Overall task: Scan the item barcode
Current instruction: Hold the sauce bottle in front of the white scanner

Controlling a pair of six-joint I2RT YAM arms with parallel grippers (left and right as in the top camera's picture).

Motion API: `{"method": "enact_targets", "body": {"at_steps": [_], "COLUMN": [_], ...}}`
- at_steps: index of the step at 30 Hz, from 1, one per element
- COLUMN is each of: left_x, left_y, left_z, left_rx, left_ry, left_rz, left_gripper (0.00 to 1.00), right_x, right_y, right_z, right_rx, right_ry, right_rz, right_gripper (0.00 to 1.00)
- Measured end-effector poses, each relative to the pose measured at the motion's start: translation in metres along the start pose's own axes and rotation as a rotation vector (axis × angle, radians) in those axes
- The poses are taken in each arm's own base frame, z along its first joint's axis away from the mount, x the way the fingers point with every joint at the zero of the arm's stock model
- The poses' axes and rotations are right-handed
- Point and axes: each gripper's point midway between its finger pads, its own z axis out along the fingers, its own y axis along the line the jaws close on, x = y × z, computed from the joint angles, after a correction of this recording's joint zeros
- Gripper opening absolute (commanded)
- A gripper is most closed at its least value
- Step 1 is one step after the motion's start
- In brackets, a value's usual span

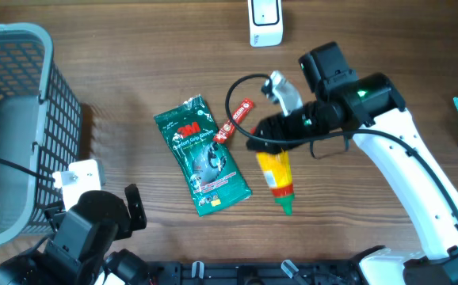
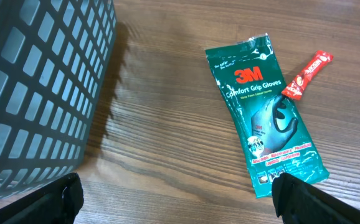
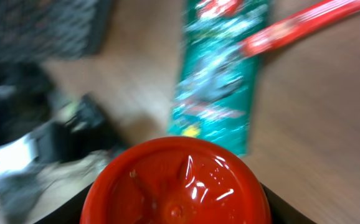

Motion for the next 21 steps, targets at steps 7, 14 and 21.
{"method": "enact_targets", "body": {"at_steps": [7, 14, 21], "left_x": [0.0, 0.0, 0.0], "left_y": [0.0, 0.0, 0.0], "left_z": [0.0, 0.0, 0.0], "left_rx": [0.0, 0.0, 0.0], "left_ry": [0.0, 0.0, 0.0], "left_rz": [0.0, 0.0, 0.0], "left_gripper": [1.0, 1.0, 1.0], "right_x": [-0.106, -0.157, -0.218], "right_y": [-0.058, -0.108, -0.157], "right_z": [-0.026, -0.009, 0.005], "right_rx": [0.375, 0.586, 0.843], "right_ry": [-0.434, -0.535, -0.562], "right_rz": [-0.062, -0.149, -0.286], "right_gripper": [0.48, 0.46, 0.47]}}
